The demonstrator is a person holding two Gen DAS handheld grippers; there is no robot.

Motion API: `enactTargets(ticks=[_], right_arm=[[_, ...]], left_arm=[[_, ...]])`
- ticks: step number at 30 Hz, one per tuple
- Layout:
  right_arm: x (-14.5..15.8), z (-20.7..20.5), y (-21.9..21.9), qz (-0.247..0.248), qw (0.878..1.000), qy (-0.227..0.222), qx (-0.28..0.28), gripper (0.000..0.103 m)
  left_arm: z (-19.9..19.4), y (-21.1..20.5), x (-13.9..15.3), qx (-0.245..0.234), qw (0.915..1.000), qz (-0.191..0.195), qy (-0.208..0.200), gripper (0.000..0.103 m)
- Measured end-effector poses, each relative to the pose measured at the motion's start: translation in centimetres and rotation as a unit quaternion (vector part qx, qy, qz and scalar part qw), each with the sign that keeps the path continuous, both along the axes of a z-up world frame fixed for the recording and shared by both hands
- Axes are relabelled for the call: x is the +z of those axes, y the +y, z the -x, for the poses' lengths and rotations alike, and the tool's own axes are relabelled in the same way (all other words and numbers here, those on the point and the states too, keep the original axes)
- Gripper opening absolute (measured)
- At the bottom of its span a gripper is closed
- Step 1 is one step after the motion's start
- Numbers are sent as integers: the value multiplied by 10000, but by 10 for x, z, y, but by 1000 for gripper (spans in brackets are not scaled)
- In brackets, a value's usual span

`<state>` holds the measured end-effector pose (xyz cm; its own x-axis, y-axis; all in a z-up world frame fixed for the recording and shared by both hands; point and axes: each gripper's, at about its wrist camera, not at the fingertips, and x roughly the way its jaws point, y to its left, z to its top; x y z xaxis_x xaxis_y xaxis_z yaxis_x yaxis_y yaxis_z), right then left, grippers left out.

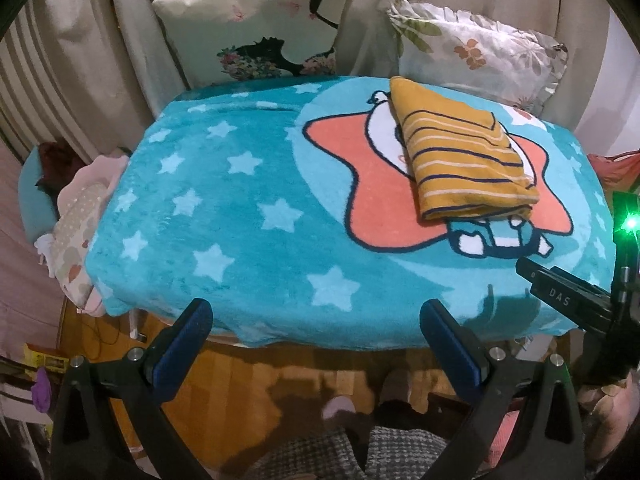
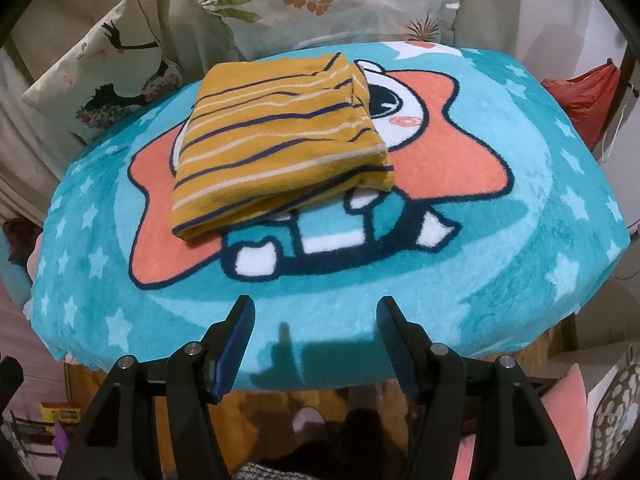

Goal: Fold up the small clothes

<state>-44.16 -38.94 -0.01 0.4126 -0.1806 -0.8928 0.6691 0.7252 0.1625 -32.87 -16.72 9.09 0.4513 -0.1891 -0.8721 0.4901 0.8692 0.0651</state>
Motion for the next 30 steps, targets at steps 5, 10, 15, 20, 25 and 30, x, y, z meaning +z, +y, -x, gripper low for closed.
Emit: enactTargets(ticks=[5,10,15,20,25,30], right_arm=[[-3,-8,9,36,9999,105,115,68],[-5,-12,12,47,9998,141,140,68],[-6,-15,12,38,9998,157,126,69],[-6,-15,12,74,9997,192,139,69],[-6,-12,8,112,9997,220,83,69],[-6,-10,5,115,9997,237,12,70]], left_arm=[[-5,6,-8,21,9998,29,217,103],[-7,7,-10,20,9996,16,267,103],[-8,7,-13,3,9993,48,366,103],[-9,4,-17,-80,9988,93,468,103],[-7,-3,-18,-179,9985,94,508,103],[-8,-6,-19,-225,9982,87,550,103]])
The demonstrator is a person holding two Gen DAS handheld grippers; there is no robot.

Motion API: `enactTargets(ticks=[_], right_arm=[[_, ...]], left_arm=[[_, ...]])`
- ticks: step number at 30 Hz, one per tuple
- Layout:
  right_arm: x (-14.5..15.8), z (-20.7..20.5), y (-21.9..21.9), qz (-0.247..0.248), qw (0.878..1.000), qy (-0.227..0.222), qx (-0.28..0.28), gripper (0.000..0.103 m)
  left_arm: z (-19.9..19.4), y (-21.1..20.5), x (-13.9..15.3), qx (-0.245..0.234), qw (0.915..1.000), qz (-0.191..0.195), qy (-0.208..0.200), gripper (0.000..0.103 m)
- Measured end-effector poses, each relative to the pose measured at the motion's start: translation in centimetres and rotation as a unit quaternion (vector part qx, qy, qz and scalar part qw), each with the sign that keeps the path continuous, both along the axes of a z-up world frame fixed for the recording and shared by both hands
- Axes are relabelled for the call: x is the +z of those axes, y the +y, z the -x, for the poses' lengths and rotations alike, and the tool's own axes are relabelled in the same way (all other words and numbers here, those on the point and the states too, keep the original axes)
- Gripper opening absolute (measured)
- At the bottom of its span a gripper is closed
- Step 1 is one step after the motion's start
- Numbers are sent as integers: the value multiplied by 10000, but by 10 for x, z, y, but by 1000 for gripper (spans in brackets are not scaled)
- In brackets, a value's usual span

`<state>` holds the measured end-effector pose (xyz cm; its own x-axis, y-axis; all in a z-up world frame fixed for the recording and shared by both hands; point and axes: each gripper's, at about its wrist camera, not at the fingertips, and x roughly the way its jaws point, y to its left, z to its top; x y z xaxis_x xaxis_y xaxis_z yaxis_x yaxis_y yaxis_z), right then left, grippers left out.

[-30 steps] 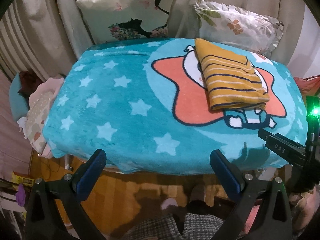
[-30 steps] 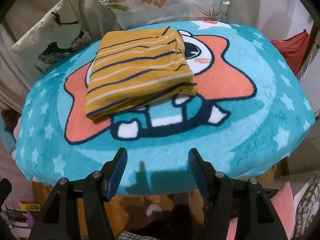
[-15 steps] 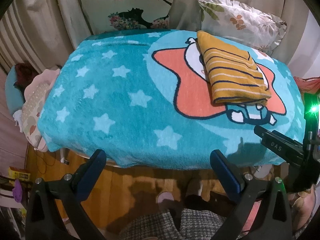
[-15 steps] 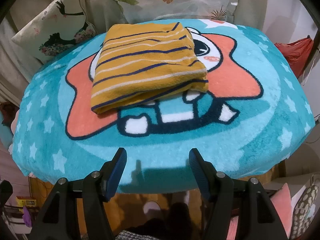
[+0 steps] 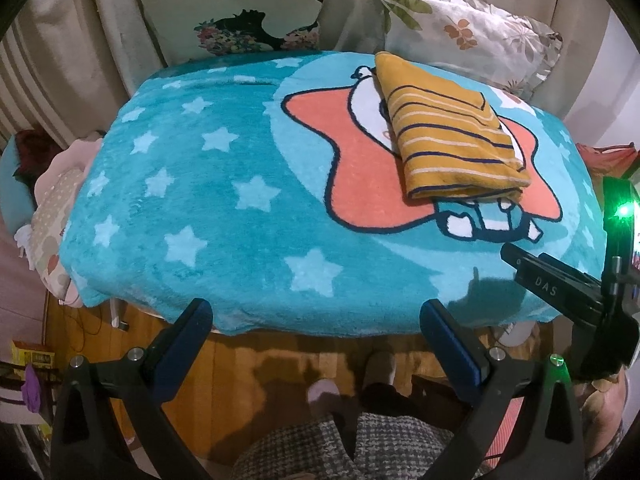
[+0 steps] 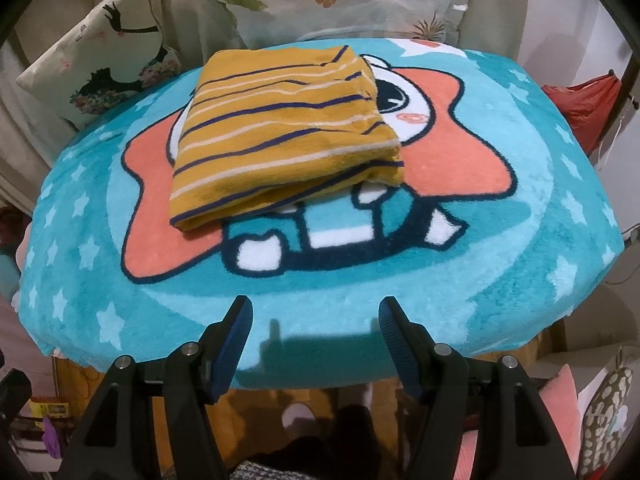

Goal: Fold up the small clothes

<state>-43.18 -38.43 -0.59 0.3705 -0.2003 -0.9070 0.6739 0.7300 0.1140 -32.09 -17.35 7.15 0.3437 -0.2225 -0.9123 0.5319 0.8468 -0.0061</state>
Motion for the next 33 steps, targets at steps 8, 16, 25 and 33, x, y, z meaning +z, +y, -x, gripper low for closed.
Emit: enactTargets(ticks=[8,16,25,33], right_arm=[[0,0,-1,29,10000,16,-40,70],[0,0,-1,39,10000,20,-45,70],[-4,-4,1,109,9999,78,-20,70],[-4,-10,6,140,9998,152,21,70]], left_arm=[[0,-3,-2,-44,10000,-10,30,103],[-2,-4,-4,-73,9999,33,108,103],[-4,-3,-6,-104,9998,93,130,103],[-10,1,-4,-42,10000,18,-64,103]])
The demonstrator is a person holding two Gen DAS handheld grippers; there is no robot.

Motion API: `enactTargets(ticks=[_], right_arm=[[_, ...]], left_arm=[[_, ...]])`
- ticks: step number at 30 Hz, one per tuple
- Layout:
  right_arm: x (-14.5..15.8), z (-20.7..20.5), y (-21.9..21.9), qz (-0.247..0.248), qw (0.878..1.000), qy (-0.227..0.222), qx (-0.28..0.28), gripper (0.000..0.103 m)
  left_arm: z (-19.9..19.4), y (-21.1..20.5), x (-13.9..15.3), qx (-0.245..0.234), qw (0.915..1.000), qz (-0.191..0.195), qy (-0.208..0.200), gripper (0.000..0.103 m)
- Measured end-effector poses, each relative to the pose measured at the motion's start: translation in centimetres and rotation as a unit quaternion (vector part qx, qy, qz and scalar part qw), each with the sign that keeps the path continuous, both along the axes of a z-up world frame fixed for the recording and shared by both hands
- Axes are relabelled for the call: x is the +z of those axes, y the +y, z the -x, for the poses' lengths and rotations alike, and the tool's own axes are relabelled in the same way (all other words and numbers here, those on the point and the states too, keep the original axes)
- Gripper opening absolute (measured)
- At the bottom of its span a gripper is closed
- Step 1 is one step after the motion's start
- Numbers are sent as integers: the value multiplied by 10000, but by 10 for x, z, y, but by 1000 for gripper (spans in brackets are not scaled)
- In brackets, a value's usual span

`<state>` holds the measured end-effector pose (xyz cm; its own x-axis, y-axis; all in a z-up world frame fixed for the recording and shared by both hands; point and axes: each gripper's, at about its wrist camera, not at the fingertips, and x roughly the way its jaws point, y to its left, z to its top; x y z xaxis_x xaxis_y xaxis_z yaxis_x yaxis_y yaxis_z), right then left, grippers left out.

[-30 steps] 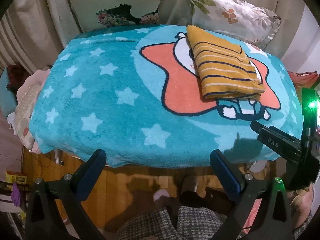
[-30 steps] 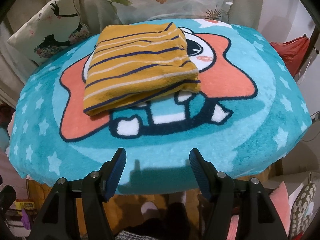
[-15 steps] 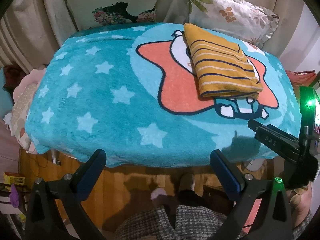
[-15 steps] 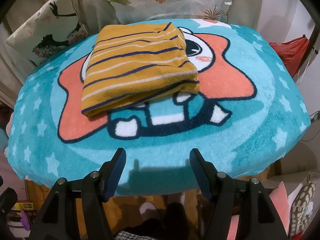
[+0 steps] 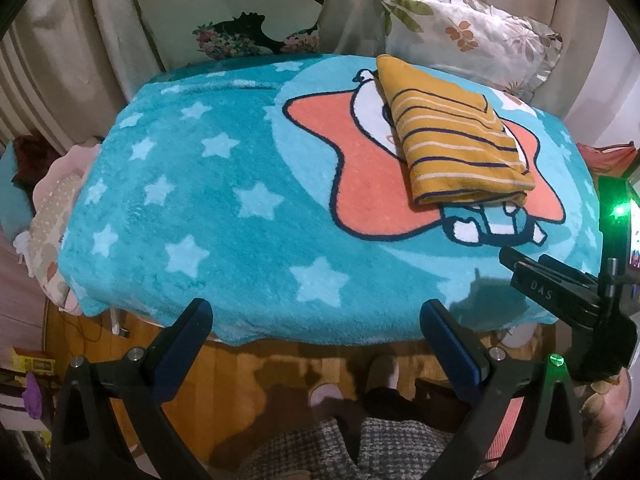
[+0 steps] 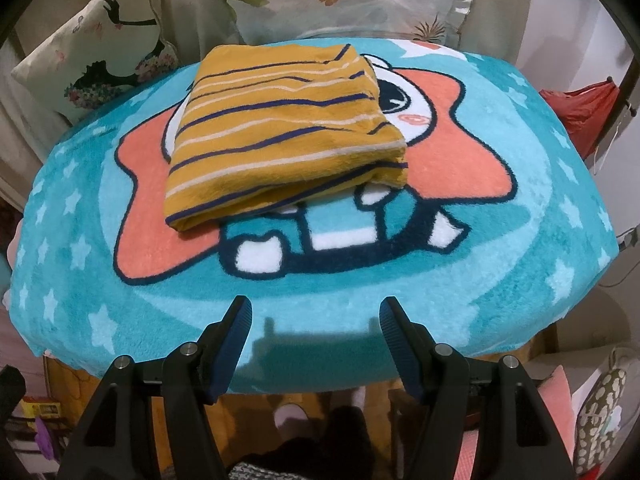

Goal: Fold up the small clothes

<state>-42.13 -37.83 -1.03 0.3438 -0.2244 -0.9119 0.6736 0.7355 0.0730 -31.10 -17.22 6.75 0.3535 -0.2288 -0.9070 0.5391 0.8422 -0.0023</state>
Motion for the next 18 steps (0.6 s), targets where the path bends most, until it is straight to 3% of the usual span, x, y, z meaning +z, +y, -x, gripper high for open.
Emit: enactTargets(ticks=[18], right_arm=[[-3,-14,1,37,9998,102,136,71]], left_arm=[[-12,-6,-17,111,9994,-54,314,103]])
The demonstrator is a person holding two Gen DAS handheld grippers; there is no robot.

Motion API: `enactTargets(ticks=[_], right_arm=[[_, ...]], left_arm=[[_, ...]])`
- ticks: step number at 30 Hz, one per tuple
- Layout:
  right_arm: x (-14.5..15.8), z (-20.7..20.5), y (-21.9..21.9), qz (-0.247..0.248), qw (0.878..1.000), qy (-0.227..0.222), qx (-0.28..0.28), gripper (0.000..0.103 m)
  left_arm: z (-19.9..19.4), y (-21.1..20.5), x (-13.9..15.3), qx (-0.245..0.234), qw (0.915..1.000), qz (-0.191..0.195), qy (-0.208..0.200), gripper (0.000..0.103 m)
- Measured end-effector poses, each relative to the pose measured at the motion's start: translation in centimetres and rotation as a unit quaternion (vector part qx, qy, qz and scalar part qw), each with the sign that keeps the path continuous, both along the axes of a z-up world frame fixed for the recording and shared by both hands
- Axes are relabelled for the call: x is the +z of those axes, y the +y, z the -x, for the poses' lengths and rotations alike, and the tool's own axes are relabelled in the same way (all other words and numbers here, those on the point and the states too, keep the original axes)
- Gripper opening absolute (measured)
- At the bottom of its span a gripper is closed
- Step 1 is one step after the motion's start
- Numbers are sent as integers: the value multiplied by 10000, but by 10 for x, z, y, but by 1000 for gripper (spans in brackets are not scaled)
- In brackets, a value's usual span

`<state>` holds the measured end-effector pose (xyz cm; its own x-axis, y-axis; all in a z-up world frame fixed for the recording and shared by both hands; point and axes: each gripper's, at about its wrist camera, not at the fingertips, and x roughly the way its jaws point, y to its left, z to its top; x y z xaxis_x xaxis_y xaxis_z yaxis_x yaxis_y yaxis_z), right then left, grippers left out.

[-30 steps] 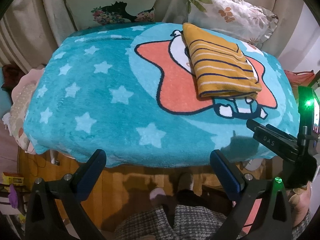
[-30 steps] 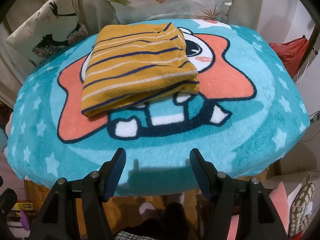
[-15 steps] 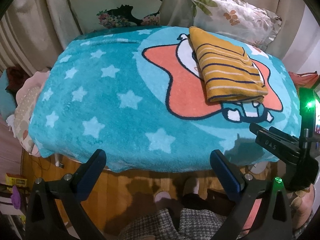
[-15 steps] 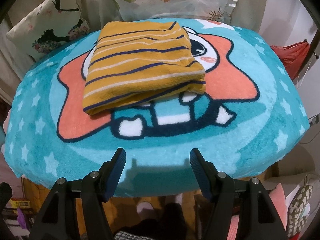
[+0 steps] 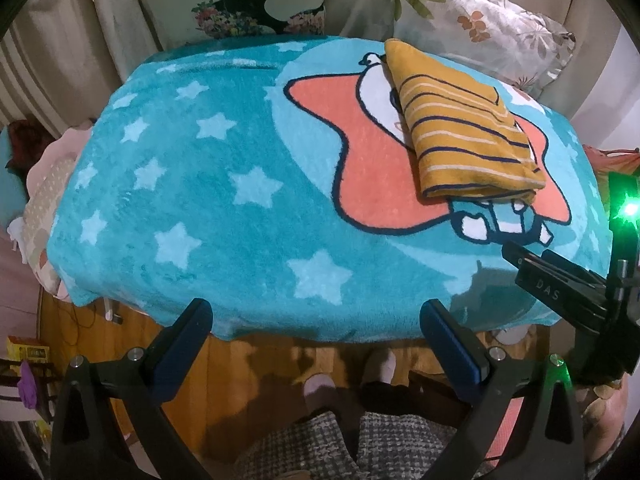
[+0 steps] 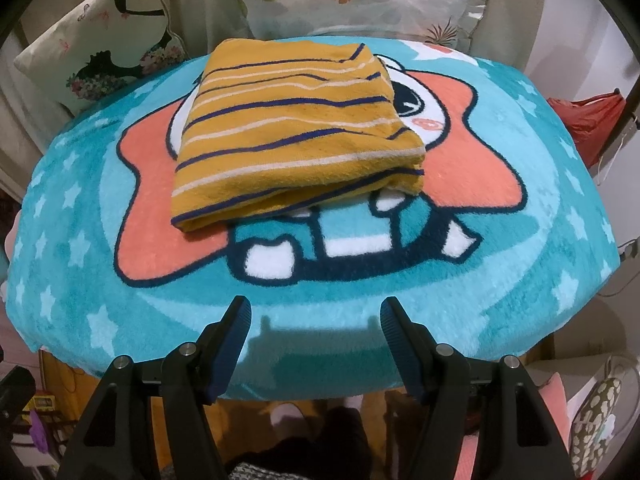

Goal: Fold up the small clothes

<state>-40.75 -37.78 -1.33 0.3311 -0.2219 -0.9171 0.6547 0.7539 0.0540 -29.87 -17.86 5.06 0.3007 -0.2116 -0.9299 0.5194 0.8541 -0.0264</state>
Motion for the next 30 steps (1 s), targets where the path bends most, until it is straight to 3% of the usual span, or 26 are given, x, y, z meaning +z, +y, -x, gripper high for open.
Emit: enactTargets(ticks=[9,22,30], right_arm=[[9,-8,-33,42,9998,-201,37,71],[27,-15,-113,342,9987,-281,235,73],[23,-22,-140,301,9980,-303,460,74]], left_arm=[[-7,-37,2,78,9999,-31,-94,103],[-9,-118,9,77,9994,315,-128,103],[-19,-140,-5,261,9989,394,-40,103]])
